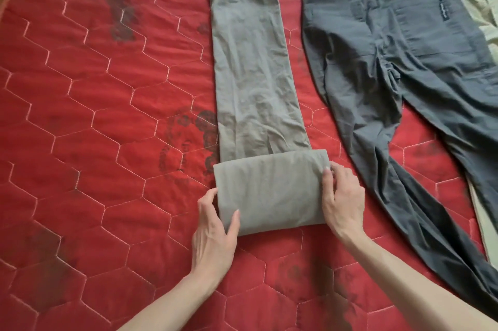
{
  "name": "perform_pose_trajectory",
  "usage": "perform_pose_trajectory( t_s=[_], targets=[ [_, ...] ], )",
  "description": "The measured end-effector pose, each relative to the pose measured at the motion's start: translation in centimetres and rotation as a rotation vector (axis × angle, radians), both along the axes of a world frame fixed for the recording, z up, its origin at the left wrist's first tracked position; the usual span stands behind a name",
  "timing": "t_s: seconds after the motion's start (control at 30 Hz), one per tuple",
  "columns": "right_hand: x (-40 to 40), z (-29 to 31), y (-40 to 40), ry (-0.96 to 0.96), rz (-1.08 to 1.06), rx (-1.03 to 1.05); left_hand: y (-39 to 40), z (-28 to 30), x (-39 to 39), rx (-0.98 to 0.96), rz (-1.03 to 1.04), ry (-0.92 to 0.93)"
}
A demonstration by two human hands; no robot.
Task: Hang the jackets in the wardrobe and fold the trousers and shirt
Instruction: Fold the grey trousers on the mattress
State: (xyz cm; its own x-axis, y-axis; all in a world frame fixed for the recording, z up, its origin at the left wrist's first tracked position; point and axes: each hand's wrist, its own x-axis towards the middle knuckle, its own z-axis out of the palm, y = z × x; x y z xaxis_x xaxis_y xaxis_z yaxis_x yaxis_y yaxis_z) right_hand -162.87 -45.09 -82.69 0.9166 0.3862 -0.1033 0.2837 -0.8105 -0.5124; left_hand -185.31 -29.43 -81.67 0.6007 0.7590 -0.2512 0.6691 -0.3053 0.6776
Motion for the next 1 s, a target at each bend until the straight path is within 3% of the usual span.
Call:
perform_pose_trajectory(
  t_s=[0.07,0.1,0.2,0.27,0.4,0.7,1.0],
  targets=[
    [0.4,0.4,0.2,-0.104,-0.061,0.125,-0.6,-0.2,0.6,0.262,-0.094,0.002],
    [0.5,0.6,0.4,-0.145,0.007,0.167,-0.7,-0.3,1.2,0.347,-0.174,0.009],
    [-0.1,0.3,1.2,-0.212,0.462,0.139,-1.2,-0.9,3.3,0.459,-0.415,0.07],
    [-0.4,-0.7,1.5,-0.224,0.628,0.05,-1.0,-1.7,4.5,0.491,-0.483,0.133],
    [0.2,-2.5,1.1,-0.194,0.629,-0.01,0.1,-3.9,5.1,0.517,-0.476,0.209],
    [0.7,-4.7,1.0,-0.151,0.637,0.048,0.5,-6.1,4.7,0.52,-0.498,0.167],
    [1.1,-4.0,1.0,-0.193,0.69,-0.054,2.9,-4.3,3.3,0.52,-0.872,0.192]
  ],
)
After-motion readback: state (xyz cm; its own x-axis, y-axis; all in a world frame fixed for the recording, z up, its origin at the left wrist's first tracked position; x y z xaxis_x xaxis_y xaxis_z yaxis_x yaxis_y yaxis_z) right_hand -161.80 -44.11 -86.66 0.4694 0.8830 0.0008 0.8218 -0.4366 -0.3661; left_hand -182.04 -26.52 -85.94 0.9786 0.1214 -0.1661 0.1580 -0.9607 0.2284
